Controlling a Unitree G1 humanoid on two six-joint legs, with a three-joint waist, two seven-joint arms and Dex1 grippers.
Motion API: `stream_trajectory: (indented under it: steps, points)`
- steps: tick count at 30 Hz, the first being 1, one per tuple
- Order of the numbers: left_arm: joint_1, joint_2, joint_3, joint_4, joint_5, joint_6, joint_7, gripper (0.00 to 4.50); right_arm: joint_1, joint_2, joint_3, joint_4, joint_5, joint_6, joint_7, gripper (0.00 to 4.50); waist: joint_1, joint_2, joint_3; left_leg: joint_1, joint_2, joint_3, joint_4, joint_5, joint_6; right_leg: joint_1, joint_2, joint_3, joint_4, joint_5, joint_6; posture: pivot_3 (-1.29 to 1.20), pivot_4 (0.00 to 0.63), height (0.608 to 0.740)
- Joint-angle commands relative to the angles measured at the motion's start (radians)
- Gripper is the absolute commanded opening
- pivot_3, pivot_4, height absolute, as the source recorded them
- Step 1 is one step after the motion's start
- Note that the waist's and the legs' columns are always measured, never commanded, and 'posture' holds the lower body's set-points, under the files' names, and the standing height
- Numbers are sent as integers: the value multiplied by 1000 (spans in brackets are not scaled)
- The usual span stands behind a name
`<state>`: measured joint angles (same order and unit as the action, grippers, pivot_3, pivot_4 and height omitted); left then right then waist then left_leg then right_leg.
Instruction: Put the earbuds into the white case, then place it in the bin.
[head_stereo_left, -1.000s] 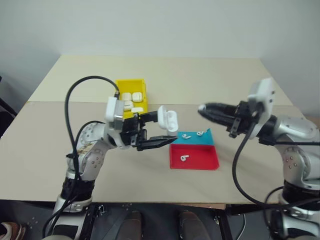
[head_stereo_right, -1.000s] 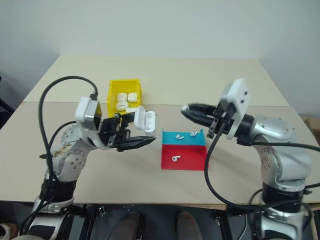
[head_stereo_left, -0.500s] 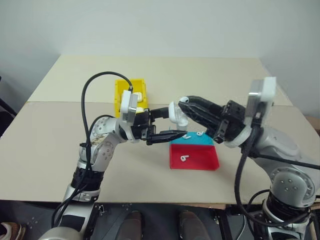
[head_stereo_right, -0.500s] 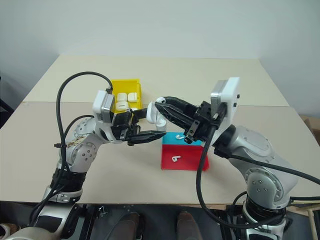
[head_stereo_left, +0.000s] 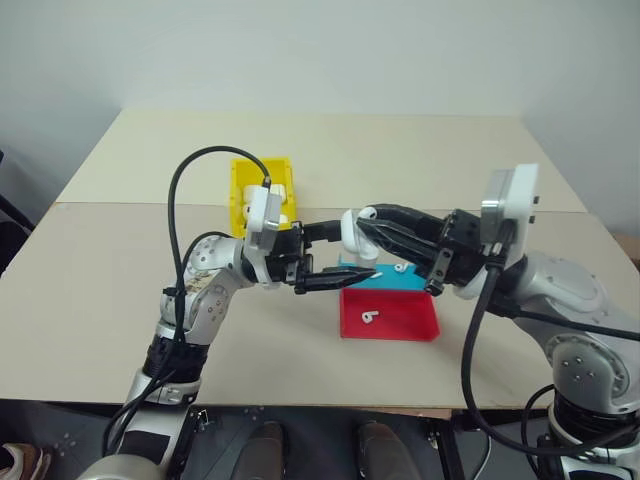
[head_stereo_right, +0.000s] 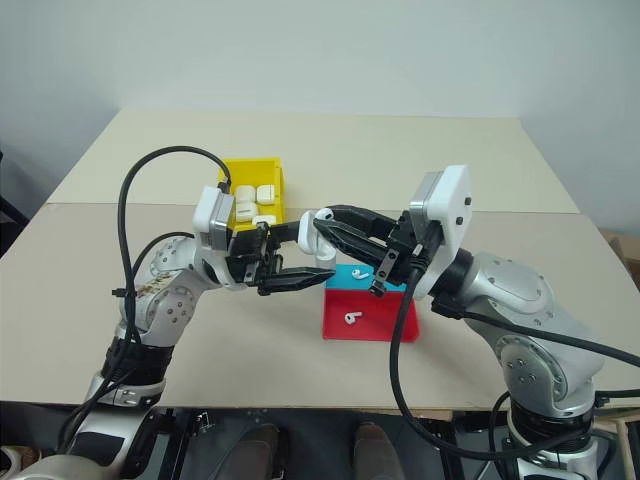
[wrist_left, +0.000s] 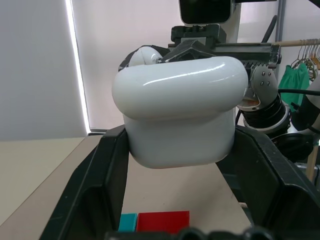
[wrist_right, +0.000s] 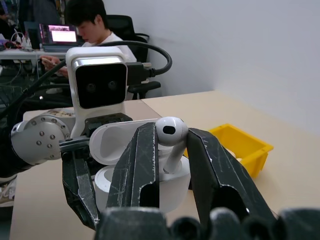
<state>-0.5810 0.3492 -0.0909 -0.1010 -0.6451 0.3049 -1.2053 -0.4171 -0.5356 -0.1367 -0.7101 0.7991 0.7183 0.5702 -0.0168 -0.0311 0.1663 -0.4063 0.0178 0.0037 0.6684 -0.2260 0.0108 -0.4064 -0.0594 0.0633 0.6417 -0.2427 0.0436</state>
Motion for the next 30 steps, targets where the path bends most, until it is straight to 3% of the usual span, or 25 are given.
stream_trajectory:
  steps: [1,4,16,21,25,29,30]
  points:
    - [-13,-8,17,-31,-9,-34,-11,2781,-3,-11,18,3,-15,-30,4,654,1,0,0,0,0,0,0,0,0,0,0,0,0,0,0,0,150,740]
    - [-16,-13,17,-26,-1,-39,-13,2781,1,-26,21,12,-7,-30,15,654,2,0,0,0,0,0,0,0,0,0,0,0,0,0,0,0,150,740]
    - [-23,-17,30,-4,18,-64,-18,2781,7,-76,13,31,23,-46,70,4483,2,0,0,0,0,0,0,0,0,0,0,0,0,0,0,0,150,740]
    - [-3,4,42,-29,14,-53,-8,2781,-32,-87,-67,105,51,-63,76,4483,2,0,0,0,0,0,0,0,0,0,0,0,-1,0,0,0,150,740]
    - [21,44,67,-53,8,-44,-9,2781,-140,-131,-113,278,45,-78,125,4483,1,0,0,0,0,0,0,0,0,0,0,0,0,0,0,0,150,740]
    - [41,66,77,-73,-2,-43,-9,2781,-243,-226,-5,470,-112,-157,282,4483,-1,1,1,0,0,2,-1,0,0,0,0,0,-1,0,0,0,150,740]
    - [47,70,79,-80,-3,-44,-5,2781,-266,-263,70,524,-208,-229,348,4483,-1,1,1,0,0,3,-1,0,0,0,0,0,-1,0,0,0,150,740]
